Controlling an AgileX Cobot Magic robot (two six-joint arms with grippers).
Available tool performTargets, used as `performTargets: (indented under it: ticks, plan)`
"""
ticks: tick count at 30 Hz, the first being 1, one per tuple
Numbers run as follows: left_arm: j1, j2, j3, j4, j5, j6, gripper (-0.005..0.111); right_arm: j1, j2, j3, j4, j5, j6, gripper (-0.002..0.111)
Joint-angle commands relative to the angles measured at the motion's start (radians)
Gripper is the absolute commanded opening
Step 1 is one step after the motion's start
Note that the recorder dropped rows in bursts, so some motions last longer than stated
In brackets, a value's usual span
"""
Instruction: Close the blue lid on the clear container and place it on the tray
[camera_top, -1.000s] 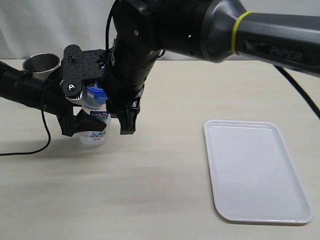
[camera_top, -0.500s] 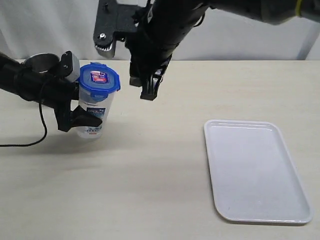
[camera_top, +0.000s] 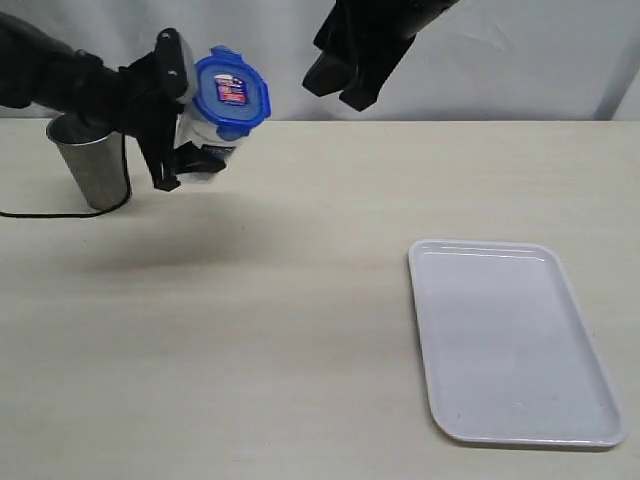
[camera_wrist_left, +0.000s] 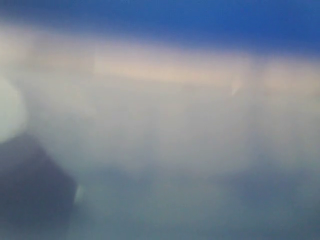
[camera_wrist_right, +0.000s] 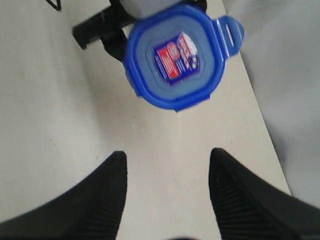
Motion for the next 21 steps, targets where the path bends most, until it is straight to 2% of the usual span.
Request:
performTargets:
  ticks: [1, 7, 12, 17, 21]
  plan:
    - [-0.106, -0.007, -0.059, 0.169, -0.162, 0.024, 0.0, -0.044, -0.016, -0.007, 0.054, 0.052, -0.096, 0.049]
    - [-0.173, -0.007, -0.07, 0.32, -0.176, 0.024, 0.0, -0.049, -0.008, 0.001, 0.098, 0.153, -0.3, 0.049]
    - [-0.177, -0.007, -0.07, 0.295, -0.134, 0.024, 0.0, -0.046, 0.043, 0.001, 0.126, 0.16, -0.335, 0.049]
    - [-0.177, -0.007, -0.07, 0.295, -0.056, 0.024, 0.0, -0.044, 0.097, 0.001, 0.122, 0.035, -0.326, 0.049]
    - [-0.177, -0.007, -0.07, 0.253, -0.018, 0.024, 0.0, -0.044, 0.111, -0.001, 0.122, 0.028, -0.305, 0.049]
